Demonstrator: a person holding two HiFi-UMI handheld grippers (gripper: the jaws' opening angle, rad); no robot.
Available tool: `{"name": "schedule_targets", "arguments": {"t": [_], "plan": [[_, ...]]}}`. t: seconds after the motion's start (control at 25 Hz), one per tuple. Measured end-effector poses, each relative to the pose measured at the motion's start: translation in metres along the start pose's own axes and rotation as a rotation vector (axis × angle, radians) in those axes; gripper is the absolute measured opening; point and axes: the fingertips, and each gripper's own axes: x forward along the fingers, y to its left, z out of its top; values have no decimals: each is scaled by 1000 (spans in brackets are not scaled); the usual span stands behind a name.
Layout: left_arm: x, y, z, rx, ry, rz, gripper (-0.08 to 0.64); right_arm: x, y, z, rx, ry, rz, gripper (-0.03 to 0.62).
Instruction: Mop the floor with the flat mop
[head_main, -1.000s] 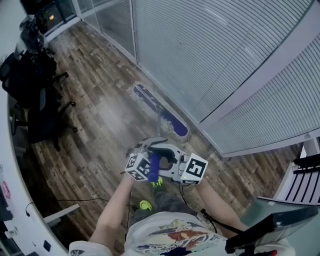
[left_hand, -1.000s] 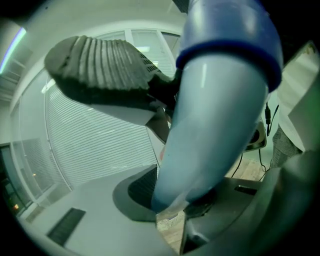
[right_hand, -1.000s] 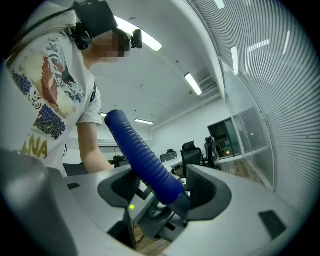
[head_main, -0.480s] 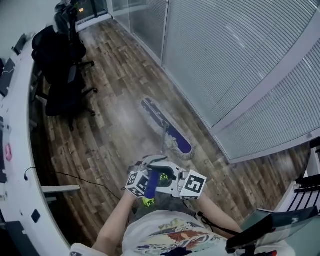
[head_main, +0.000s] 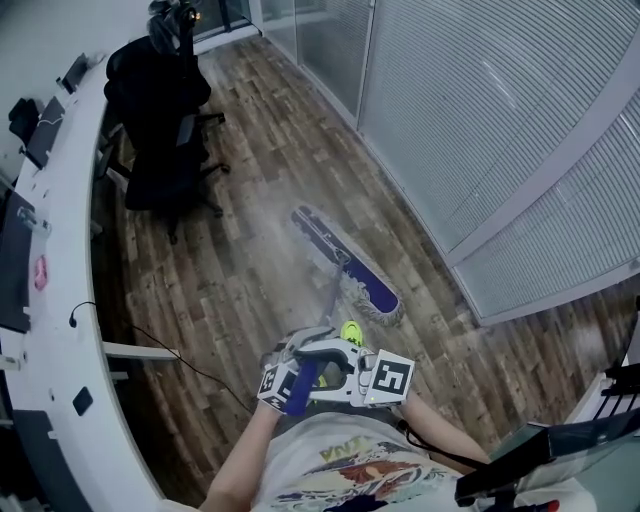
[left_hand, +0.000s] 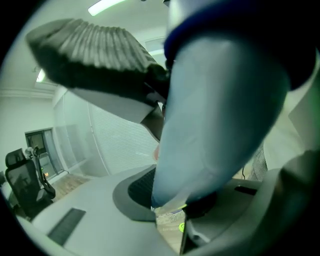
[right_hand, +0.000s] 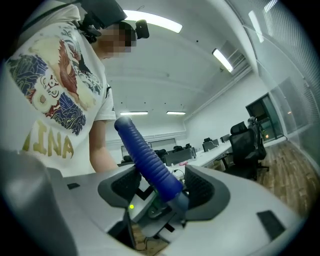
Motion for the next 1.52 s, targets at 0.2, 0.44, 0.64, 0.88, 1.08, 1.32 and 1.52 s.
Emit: {"name": "schedule_targets", "arguments": {"t": [0.2, 0.44, 0.64, 0.88, 1.08, 1.32, 1.52], "plan": [[11, 1, 4, 46, -9, -40, 52, -8, -9, 5, -34, -52, -43, 268], [43, 19, 6, 53, -16, -49, 52, -27, -40, 1, -26, -23, -51, 268], [83, 60, 13, 55, -17, -47, 52, -45, -95, 12, -35, -31, -58, 268], [147, 121, 30, 60, 0, -53, 52, -80, -177, 31, -36, -38, -66, 268], [221, 176, 61, 48, 11, -54, 52, -132, -258, 64, 32, -81, -95, 268], [284, 210, 87, 61, 9, -64, 52, -181, -313, 86, 24, -121, -97, 267], [318, 223, 89, 86, 20, -83, 52, -203, -342, 84, 32, -127, -114, 268]]}}
